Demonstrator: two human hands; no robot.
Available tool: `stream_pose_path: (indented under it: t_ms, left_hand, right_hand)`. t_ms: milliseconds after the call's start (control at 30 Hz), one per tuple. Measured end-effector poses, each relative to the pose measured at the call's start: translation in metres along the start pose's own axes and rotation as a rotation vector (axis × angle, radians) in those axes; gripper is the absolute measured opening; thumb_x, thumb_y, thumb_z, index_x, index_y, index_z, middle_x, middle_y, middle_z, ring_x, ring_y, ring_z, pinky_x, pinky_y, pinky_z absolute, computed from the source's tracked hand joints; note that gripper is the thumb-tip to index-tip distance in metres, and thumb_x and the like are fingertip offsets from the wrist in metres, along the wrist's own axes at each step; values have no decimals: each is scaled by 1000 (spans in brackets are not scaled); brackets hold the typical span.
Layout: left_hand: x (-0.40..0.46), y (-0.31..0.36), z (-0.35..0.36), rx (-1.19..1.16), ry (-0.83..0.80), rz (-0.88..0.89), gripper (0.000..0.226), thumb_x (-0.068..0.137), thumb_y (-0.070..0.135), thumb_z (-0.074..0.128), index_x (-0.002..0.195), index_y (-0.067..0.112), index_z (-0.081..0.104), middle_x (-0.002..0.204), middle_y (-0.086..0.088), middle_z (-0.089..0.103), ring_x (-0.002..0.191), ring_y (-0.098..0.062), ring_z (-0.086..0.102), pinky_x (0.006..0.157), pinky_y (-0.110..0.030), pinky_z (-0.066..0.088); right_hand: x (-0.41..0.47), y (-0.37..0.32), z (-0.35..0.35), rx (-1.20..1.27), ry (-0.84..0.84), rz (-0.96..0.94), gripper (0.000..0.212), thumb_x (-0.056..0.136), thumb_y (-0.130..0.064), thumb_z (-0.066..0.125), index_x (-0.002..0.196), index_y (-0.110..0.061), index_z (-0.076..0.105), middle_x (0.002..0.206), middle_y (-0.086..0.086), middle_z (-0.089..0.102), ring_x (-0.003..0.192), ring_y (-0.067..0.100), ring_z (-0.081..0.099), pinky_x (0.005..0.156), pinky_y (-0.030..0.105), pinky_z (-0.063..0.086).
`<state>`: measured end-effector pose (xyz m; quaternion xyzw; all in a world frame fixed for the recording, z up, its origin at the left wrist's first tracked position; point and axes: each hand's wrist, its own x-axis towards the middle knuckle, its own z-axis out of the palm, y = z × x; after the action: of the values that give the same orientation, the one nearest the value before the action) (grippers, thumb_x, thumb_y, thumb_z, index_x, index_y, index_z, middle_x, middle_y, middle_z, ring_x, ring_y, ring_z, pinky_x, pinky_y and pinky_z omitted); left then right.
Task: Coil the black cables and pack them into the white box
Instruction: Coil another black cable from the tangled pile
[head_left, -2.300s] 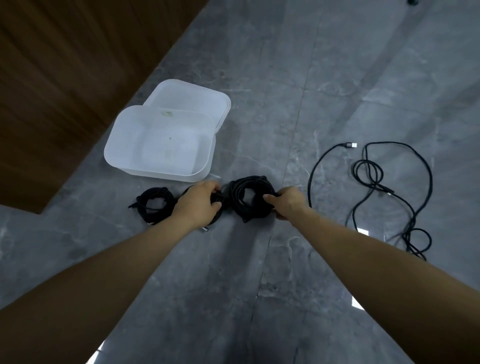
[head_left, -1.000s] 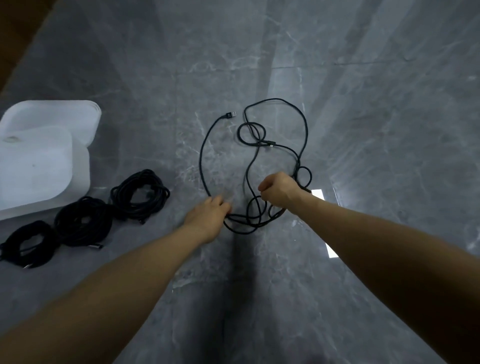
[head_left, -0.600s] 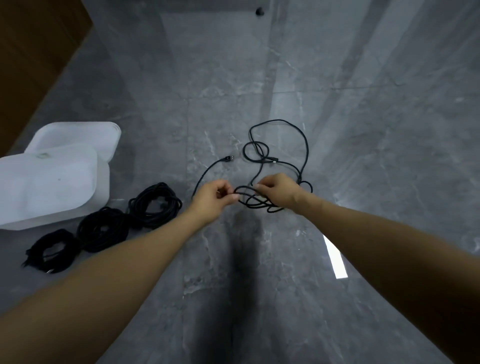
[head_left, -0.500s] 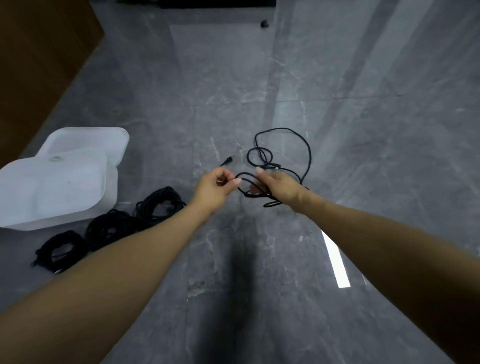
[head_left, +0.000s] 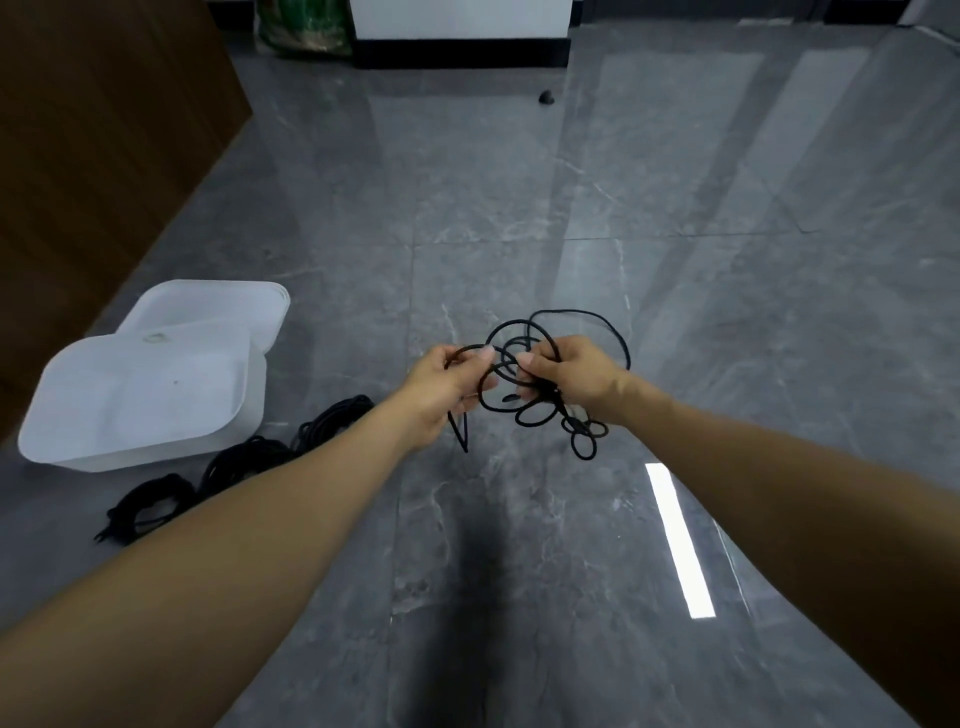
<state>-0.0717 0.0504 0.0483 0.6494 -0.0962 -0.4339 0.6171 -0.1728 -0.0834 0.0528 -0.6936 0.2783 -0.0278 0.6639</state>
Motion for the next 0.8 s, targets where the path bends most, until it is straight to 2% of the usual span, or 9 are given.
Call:
stream_pose_path:
  t_ms: [67,133,267,333,433,533,600,700,800]
  left_hand:
    - [0,-2,1,86,-30,28,8,90,16,62,94,17,54,83,3,63,78,-8,63,77,-23,50]
    - [0,-2,2,51,-8,64,5,90,12,61,92,14,57,78,0,60,70,-8,59,68,-16,51]
    - [4,0,-1,-14,58,78,8,90,10,60,86,15,57,76,0,58,66,-9,56,72,-21,49]
    - [6,1,-1,16,70,85,13,90,10,61,81,17,55,76,0,56,64,-8,54,66,-18,48]
    - [11,6,1,24,131,108,21,89,9,62,78,19,48,73,3,53,59,-8,51,55,-16,44]
    - [17,17,4,61,161,159,24,88,9,63,77,19,45,71,3,53,58,-9,50,49,-15,42]
    - [20,27,7,107,165,187,25,88,10,64,77,18,44,69,2,53,57,-9,51,46,-13,41]
    - [23,49,15,188,194,216,27,86,13,68,75,17,43,69,0,54,57,-10,53,47,-13,42]
    - [17,89,31,274,185,221,28,84,15,70,77,17,43,70,1,56,57,-9,55,57,-20,44]
  right_hand:
    - [0,-3,1,39,4,17,25,95,-12,52,71,-4,54,72,10,59,66,19,64,67,24,57]
    - [-1,-4,0,55,-4,49,19,94,-17,54,81,-3,56,79,11,64,73,20,65,68,23,56]
    - [0,0,-4,-12,-32,144,14,93,-21,56,98,-9,63,98,8,65,88,17,59,81,28,46]
    - [-1,0,-5,-32,-55,170,19,93,-10,53,110,-7,63,103,6,64,87,16,59,80,26,45]
    - [-1,-7,-3,63,-87,176,38,89,12,38,111,-6,62,104,3,63,84,14,59,65,18,50]
    - [6,-15,-3,201,-68,171,36,88,14,38,114,2,60,102,7,62,81,15,58,66,21,52]
    - [10,-22,-7,203,7,140,24,89,7,50,111,4,60,96,11,62,73,14,57,64,22,49]
    - [10,-39,-21,124,165,65,8,85,2,63,86,-6,62,78,6,61,64,12,55,55,18,46]
    - [0,-75,-38,40,266,14,16,86,-3,64,74,-11,58,70,3,60,59,11,52,52,17,42]
